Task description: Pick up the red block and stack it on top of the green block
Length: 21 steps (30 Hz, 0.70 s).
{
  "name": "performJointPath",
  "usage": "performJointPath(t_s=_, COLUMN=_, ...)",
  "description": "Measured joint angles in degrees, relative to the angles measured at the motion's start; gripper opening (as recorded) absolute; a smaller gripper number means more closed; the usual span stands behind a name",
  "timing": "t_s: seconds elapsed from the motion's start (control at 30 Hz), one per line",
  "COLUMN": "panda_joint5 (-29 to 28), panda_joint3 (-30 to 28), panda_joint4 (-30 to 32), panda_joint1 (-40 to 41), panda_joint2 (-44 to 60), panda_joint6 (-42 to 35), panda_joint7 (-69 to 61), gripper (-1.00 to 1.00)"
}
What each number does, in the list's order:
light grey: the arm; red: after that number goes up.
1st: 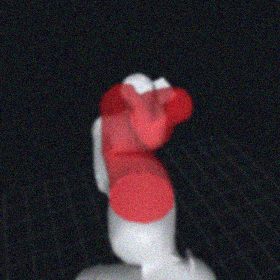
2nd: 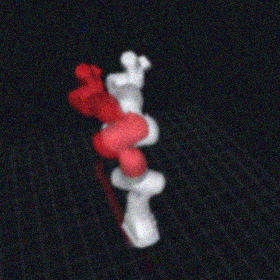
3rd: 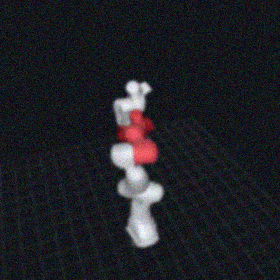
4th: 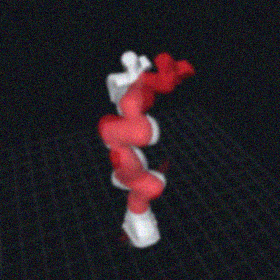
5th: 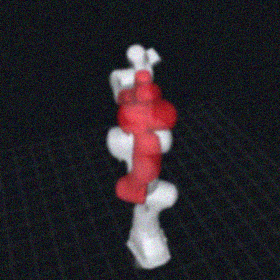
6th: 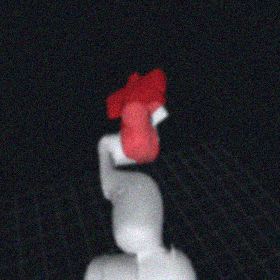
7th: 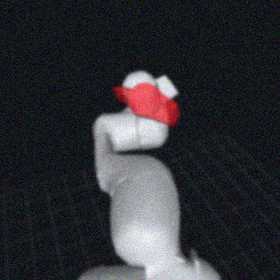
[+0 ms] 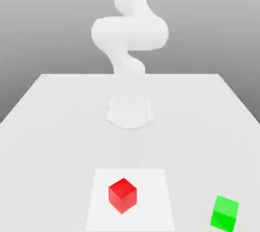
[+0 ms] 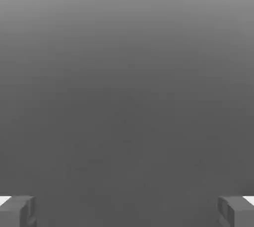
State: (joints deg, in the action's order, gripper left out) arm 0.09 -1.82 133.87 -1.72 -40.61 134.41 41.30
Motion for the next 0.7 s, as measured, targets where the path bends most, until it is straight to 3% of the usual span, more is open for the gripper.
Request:
performJointPath(t_s=0.4, panda_joint5=2.06, panda_joint3=-7.47, panda_joint4=10.09, panda_joint1=-6.56, panda_joint2=25.29, panda_joint6=12.65, panda_joint7=-23.13, gripper=0.0)
performJointPath(t_s=0.7, panda_joint5=2.71, panda_joint3=-8.71, panda_joint4=17.56, panda_joint1=-7.0, panda_joint2=43.91, panda_joint6=22.02, panda_joint7=-39.6, gripper=0.0)
